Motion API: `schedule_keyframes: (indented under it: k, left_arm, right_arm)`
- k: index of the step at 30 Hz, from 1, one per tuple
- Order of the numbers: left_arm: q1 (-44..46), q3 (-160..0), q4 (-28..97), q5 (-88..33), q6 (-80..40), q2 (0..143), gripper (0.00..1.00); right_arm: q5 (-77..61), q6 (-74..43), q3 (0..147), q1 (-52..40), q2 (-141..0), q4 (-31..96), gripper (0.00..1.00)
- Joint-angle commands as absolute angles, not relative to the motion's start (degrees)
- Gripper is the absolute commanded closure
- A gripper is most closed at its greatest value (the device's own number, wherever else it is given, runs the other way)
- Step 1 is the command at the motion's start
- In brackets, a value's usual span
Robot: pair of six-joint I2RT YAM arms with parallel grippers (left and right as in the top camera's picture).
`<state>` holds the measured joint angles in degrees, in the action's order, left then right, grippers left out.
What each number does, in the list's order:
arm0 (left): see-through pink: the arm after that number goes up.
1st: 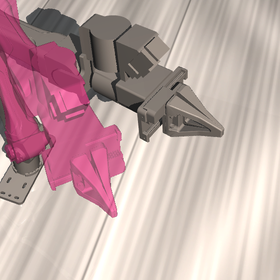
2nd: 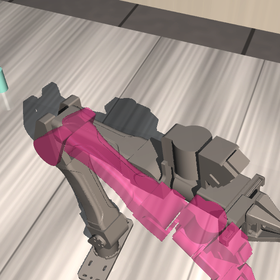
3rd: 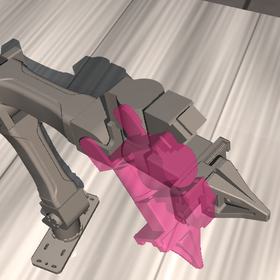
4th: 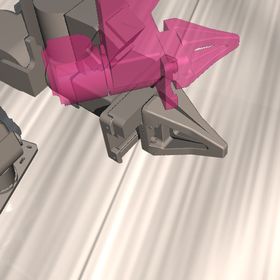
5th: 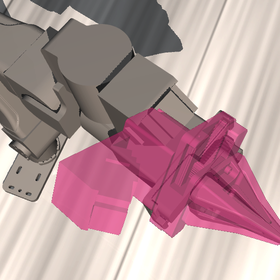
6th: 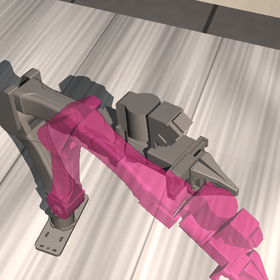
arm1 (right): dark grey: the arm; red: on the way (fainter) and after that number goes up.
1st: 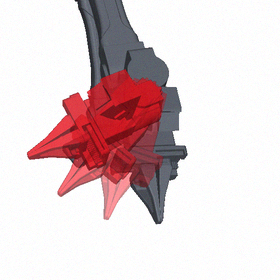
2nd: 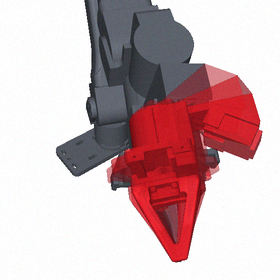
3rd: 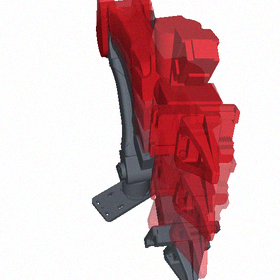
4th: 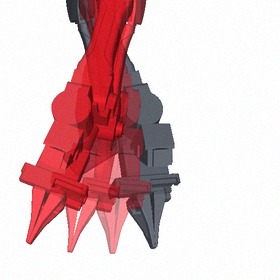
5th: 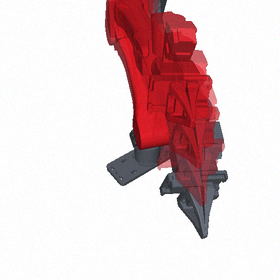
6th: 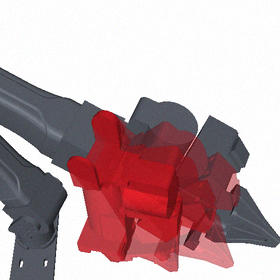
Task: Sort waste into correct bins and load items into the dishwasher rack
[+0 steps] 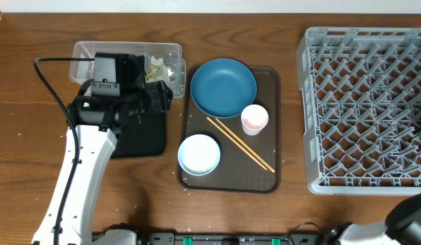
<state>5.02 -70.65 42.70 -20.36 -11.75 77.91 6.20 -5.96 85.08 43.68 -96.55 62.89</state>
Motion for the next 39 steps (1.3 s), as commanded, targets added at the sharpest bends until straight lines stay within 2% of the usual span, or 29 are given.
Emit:
schedule_keyframes:
  k: [1, 2, 3, 4, 6, 12, 17, 24, 31, 36, 39]
  left_arm:
    - [4.78, -71.11, 42.85, -19.59, -10.94, 77.91, 0.38]
    - [4.78, -71.11, 42.85, -19.59, -10.94, 77.91, 0.38]
    - [4.78, -71.11, 42.85, -19.59, -10.94, 77.91, 0.38]
    - [4.78, -71.11, 42.87, -19.59, -10.94, 77.91, 0.38]
    - [4.78, -71.11, 42.89, -19.59, -10.94, 77.91, 0.38]
    - [4.8, -71.11, 42.85, -19.64, -10.94, 77.91, 0.26]
    - [5.23, -71.11, 41.87, -20.29, -10.9, 77.95, 0.22]
    - [12.91, -71.11, 35.62, -20.25, -8.56, 80.49, 0.22]
    - [23.35, -71.11, 25.43, -20.25, -8.58, 90.96, 0.25]
    - [29.1, -71.11, 20.67, -20.23, -8.58, 99.44, 0.27]
    - [31.2, -71.11, 20.25, -20.23, -8.6, 103.59, 0.32]
  right_arm:
    - [7.05, -7.31, 86.15, 45.36, -99.26, 62.57, 0.91]
    - [7.03, -7.35, 86.15, 45.5, -99.74, 62.39, 0.86]
    - [7.05, -7.77, 86.15, 45.65, -100.38, 62.37, 0.76]
    - [6.76, -7.97, 86.15, 45.69, -100.71, 62.35, 0.58]
    - [3.95, -8.58, 86.15, 45.71, -100.97, 61.71, 0.01]
    - [-12.08, -6.37, 86.3, 45.67, -100.64, 61.41, 0.01]
    - [-17.91, -3.16, 86.3, 43.44, -98.26, 61.32, 0.01]
    - [-19.14, 0.58, 86.3, 32.73, -91.85, 60.25, 0.01]
    - [-18.06, 0.95, 86.24, 21.06, -90.78, 59.96, 0.01]
    - [-14.9, 0.93, 86.21, 17.19, -90.8, 60.05, 0.01]
    - [-14.81, 0.91, 86.19, 16.8, -90.8, 60.1, 0.01]
